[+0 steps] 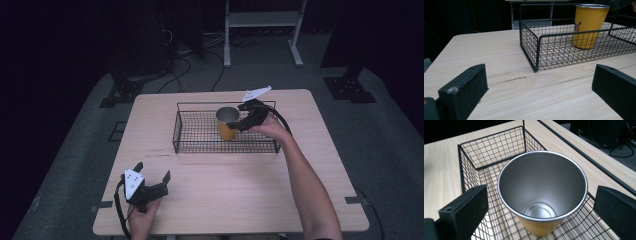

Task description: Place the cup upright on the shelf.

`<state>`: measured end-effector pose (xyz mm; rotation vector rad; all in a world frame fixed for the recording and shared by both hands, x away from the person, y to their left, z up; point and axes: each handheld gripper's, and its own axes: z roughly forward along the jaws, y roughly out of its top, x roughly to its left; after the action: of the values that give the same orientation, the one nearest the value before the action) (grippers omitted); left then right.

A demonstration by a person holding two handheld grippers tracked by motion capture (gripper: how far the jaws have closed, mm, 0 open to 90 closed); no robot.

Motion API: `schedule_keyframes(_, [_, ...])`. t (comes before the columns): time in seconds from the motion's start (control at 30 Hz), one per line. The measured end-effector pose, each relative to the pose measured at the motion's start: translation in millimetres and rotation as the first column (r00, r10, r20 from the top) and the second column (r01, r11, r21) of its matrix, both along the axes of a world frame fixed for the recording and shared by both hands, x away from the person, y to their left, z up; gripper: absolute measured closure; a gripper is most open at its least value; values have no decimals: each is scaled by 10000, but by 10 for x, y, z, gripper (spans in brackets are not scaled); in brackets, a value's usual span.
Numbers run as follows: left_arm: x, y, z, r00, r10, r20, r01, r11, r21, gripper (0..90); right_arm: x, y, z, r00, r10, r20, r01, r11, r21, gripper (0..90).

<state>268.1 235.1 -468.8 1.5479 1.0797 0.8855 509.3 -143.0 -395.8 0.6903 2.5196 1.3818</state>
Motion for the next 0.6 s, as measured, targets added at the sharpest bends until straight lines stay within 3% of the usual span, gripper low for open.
schedule_keyframes(0.6, [10,-6,1,9999,97,36,-97,10000,19,0,-6,-38,67,9999,-95,-97,98,9997,241,0])
